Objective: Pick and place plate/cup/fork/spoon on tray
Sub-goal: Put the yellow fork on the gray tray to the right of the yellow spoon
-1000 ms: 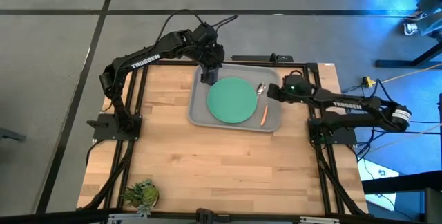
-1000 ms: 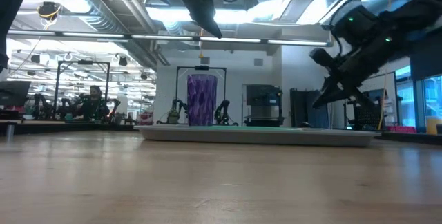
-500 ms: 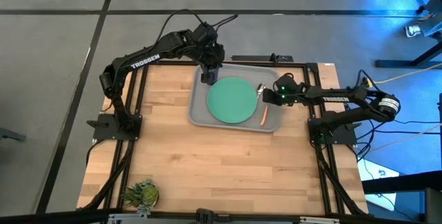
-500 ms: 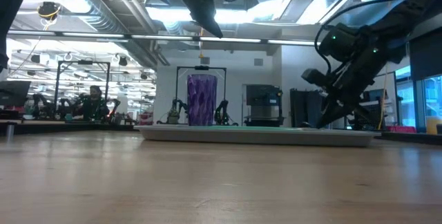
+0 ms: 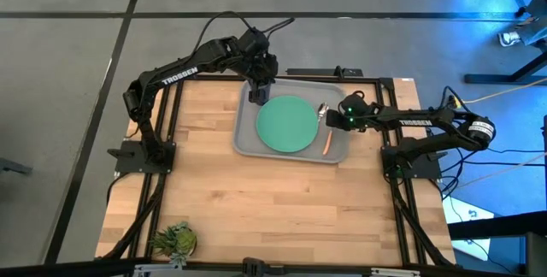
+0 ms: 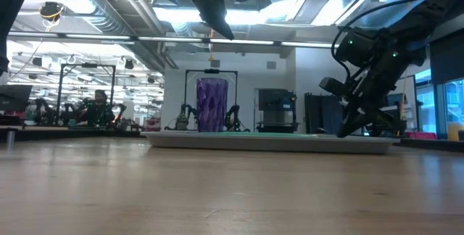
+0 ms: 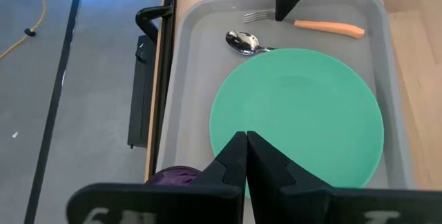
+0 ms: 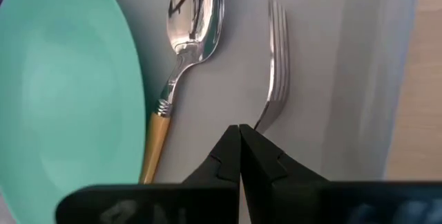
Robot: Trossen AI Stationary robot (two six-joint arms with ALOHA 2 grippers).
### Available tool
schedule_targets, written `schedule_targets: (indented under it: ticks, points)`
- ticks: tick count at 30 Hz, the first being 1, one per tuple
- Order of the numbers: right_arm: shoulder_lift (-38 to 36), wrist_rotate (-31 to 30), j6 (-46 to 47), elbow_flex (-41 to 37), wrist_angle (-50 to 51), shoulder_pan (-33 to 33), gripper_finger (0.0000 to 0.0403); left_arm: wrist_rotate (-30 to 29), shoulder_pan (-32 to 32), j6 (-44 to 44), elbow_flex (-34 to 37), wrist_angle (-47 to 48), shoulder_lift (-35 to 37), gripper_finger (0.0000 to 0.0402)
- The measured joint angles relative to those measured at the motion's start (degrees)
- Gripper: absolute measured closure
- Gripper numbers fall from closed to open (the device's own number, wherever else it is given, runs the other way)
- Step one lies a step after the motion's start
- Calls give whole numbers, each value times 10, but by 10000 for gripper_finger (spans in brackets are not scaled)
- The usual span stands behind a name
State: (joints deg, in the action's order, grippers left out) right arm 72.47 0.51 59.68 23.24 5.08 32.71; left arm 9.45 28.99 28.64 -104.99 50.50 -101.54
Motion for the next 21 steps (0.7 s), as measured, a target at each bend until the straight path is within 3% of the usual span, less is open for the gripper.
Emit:
schedule_targets:
  ticks: [8, 13, 18, 21]
  points:
    - [0, -8, 0, 0, 0, 0, 397, 0, 0, 0, 0, 0, 0, 401]
    - [-12, 32, -1, 0, -10, -5, 397, 0, 0, 0, 0, 0, 0, 401]
    - [-34, 40, -59, 0, -7, -31, 396, -5, 0, 0, 0, 0, 0, 401]
    - [-45, 38, -40, 0, 6, -39, 396, -15, 0, 0, 0, 0, 0, 401]
